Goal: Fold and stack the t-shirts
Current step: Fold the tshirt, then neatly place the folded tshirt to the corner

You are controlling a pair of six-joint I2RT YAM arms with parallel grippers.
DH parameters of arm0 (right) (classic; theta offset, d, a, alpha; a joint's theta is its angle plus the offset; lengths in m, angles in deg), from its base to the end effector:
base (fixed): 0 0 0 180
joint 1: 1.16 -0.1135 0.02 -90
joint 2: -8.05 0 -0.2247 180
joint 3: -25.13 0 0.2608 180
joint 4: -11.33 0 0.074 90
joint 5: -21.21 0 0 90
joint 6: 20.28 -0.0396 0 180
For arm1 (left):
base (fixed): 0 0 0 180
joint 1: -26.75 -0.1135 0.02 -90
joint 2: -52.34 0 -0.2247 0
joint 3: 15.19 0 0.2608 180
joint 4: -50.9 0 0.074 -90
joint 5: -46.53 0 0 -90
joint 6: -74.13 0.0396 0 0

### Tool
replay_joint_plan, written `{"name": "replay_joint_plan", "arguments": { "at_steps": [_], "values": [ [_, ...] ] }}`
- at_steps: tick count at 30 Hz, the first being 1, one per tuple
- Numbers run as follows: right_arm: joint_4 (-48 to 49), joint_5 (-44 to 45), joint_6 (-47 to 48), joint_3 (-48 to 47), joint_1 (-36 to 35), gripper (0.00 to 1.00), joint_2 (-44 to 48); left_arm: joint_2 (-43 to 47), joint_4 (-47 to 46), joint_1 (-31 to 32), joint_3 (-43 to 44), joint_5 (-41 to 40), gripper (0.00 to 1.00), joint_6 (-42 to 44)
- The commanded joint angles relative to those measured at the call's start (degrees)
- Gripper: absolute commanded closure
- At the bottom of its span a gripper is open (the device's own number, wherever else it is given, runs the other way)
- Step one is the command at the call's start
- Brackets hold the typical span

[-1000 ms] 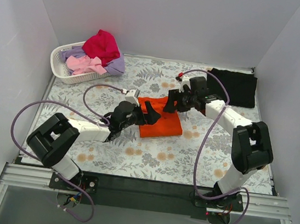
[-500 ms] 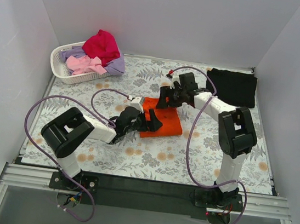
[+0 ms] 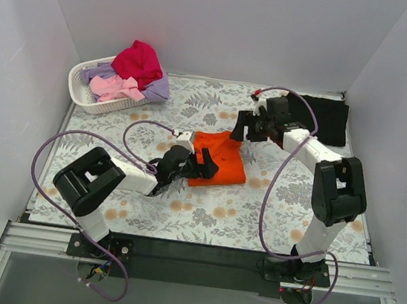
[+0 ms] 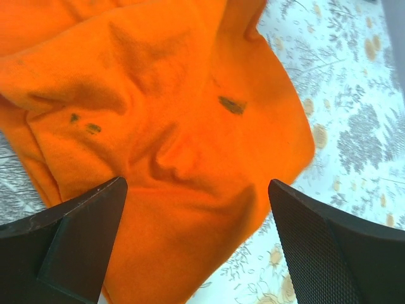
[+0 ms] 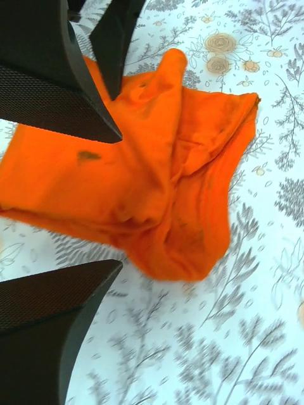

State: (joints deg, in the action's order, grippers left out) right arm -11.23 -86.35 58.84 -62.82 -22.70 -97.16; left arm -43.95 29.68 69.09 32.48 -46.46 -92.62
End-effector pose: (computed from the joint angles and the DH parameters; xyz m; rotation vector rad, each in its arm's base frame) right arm 0.3806 0.1631 0.1814 -0.3798 2.2777 0.6426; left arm 0.2363 -0.2125 0.0889 -0.7113 2.1743 -1.1686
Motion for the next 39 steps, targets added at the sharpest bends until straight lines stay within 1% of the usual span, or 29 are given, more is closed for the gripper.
{"name": "replay_joint_plan", "arguments": {
  "at_steps": [1, 3, 5, 7, 10, 12, 14, 19, 31, 39],
  "values": [
    [4.58, -5.45, -1.07, 6.52, 3.78, 0.32, 5.71, 2.77, 6.12, -0.07, 1.84, -6.14, 0.12, 3.62],
    [5.91, -9.41, -1.34, 10.90, 5.62, 0.31, 7.91, 3.21, 7.10, -0.07, 2.89, -7.56, 0.12, 4.24],
    [7.49, -13.26, -1.26, 12.94, 6.68, 0.30, 8.79, 3.65, 7.72, -0.07, 3.33, -8.61, 0.12, 5.03],
    [8.72, -16.26, -1.95, 15.49, 8.44, 0.30, 8.79, 3.31, 8.24, -0.07, 4.04, -9.05, 0.11, 5.64],
    [13.64, -22.93, -4.24, 19.17, 9.85, 0.29, 7.92, 1.73, 9.29, -0.07, 5.26, -10.81, 0.10, 6.17],
    [16.97, -24.79, -5.99, 21.12, 10.20, 0.29, 7.74, 1.20, 8.86, -0.16, 5.36, -11.17, 0.10, 6.52],
    [18.22, -26.02, -7.22, 22.70, 10.29, 0.29, 7.39, 0.06, 9.21, -0.16, 5.97, -11.34, 0.10, 6.88],
    [22.70, -27.88, -9.69, 24.99, 10.29, 0.29, 5.29, -1.97, 9.39, -0.16, 5.97, -11.52, 0.10, 7.23],
    [25.07, -27.09, -11.36, 24.47, 9.50, 0.29, -1.66, -5.40, 7.54, -0.16, 4.57, -8.71, 0.16, 7.58],
    [30.69, -26.74, -16.10, 22.97, 2.47, 0.30, -5.53, -7.33, 5.43, -0.16, 4.39, -5.28, 0.20, 6.44]
  ]
}}
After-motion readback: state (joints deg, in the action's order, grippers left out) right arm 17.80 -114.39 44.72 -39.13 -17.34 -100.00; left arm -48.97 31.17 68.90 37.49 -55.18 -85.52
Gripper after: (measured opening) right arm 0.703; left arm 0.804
